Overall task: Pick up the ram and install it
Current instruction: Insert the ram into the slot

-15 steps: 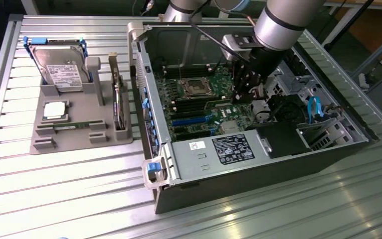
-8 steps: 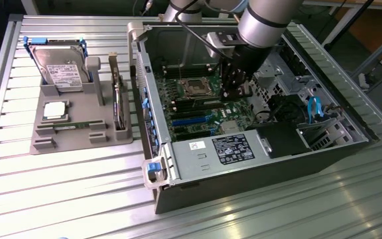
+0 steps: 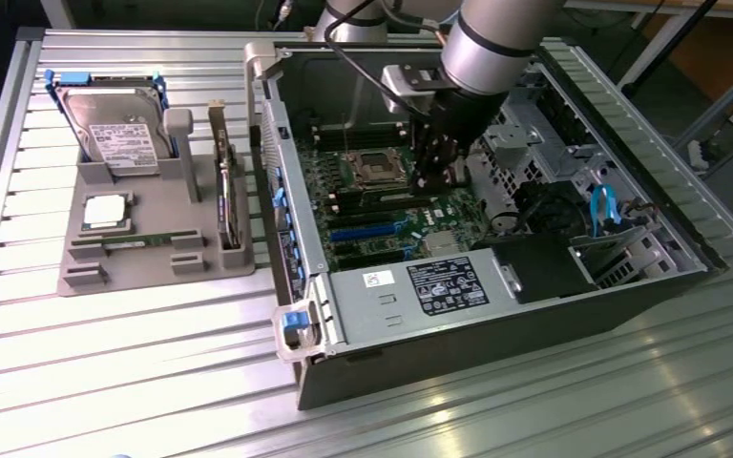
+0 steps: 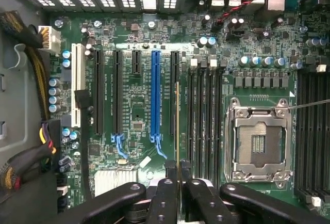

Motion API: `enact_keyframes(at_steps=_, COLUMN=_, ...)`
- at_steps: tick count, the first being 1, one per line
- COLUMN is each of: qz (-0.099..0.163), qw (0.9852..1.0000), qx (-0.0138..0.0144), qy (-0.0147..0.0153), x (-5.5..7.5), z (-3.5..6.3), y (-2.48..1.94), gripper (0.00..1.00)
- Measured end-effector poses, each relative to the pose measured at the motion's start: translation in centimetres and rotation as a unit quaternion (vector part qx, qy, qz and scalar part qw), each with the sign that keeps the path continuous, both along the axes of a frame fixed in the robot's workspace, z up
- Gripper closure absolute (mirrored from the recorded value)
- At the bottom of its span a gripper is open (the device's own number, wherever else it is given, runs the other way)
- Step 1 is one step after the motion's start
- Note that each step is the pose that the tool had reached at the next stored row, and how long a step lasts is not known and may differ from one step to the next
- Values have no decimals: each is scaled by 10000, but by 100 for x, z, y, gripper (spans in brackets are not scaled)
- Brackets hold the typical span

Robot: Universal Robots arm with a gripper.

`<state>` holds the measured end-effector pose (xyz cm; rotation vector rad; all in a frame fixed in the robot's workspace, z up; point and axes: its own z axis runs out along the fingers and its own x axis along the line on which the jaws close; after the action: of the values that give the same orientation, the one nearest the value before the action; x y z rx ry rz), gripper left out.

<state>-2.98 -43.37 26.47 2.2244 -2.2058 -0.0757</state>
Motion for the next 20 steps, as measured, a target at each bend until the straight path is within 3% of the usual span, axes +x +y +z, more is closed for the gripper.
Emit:
enact_keyframes(at_steps=2, qz=-112, qw=9999, qx=0, qy=0, x=-40, z=-33, y=33, gripper=89)
enact_keyframes(at_steps=9, qz=-141, qw=9999, qx=0, qy=0, x=-140, z=-137, y=142, gripper=89)
enact_keyframes(at_steps=16, qz=-144, qw=9999, qx=0, qy=0, x=-157, z=-275, y=193, gripper=89)
enact_keyframes(at_steps=20, qz=-144, qw=9999, qx=2, qy=-2, x=-161, z=-298, y=193, gripper=89)
